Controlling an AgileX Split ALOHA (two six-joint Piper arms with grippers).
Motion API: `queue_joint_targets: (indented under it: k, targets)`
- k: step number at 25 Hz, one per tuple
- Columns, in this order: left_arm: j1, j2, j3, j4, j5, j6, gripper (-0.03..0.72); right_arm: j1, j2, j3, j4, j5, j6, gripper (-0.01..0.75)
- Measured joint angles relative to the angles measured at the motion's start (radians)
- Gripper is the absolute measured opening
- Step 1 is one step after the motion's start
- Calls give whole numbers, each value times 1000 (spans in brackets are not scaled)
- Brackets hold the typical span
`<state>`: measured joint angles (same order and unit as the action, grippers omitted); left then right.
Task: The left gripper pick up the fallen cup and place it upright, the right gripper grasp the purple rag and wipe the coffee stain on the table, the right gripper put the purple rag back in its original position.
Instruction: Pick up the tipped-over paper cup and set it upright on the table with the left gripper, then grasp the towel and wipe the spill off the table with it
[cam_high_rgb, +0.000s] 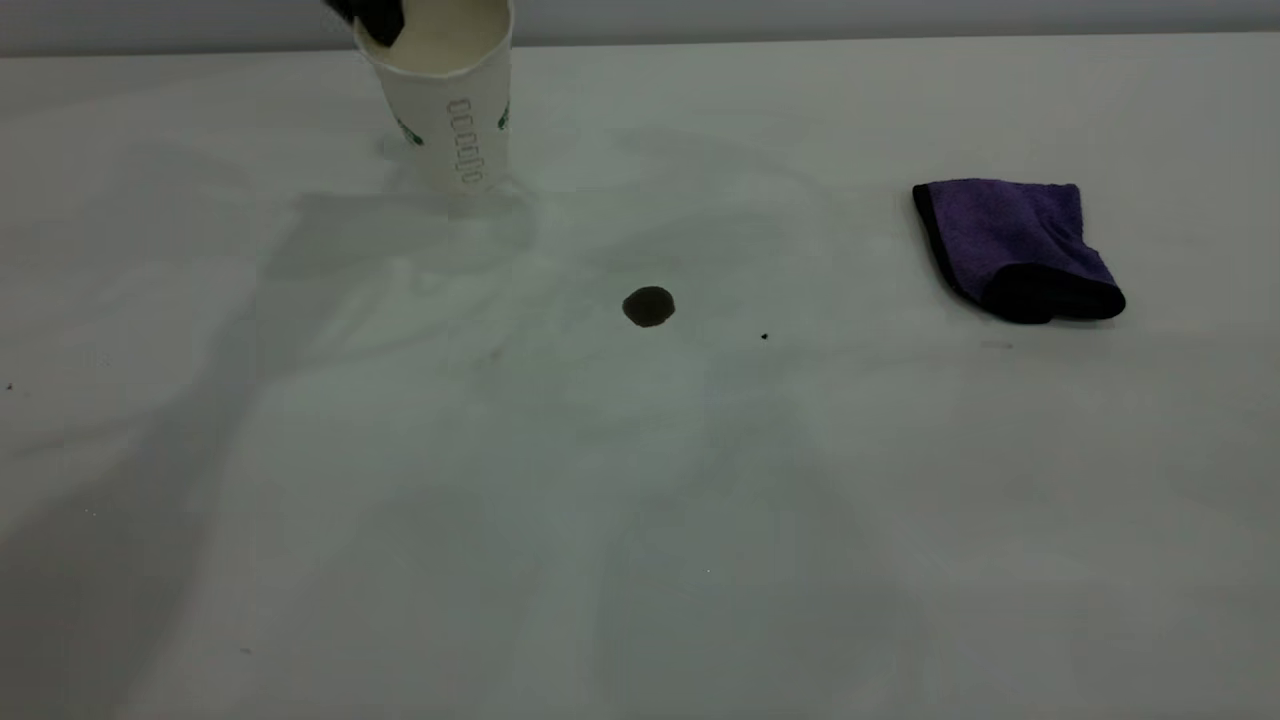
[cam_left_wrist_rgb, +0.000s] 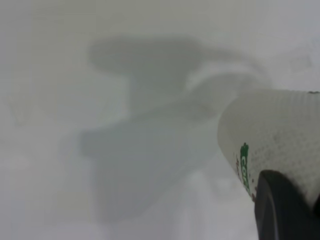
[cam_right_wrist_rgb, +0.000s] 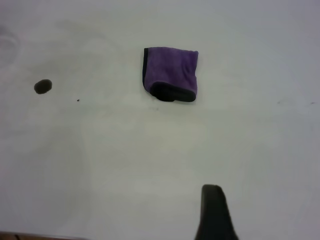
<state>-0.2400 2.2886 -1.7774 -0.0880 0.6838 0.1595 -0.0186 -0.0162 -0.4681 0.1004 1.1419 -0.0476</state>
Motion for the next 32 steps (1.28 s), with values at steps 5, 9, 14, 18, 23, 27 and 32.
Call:
queue_joint_targets:
  k: [5,9,14,18,23,27,32]
  targets:
    - [15,53,0,-24,-25,7,23,0,0,0,0,0,0,555]
    - [17,84,0,-35,-55,6,43,0,0,0,0,0,0,555]
    - [17,102,0,-54,-77,3,195,0,0,0,0,0,0,555]
    - [17,95,0,-54,-78,22,437,0,0,0,0,0,0,555]
    - [17,0,0,-36,-39,56,692,0,0,0,0,0,0,555]
    - [17,-141,0,32,59,60,700,0,0,0,0,0,0,555]
    - [17,-342,0,88,282,37,664,0,0,0,0,0,0,555]
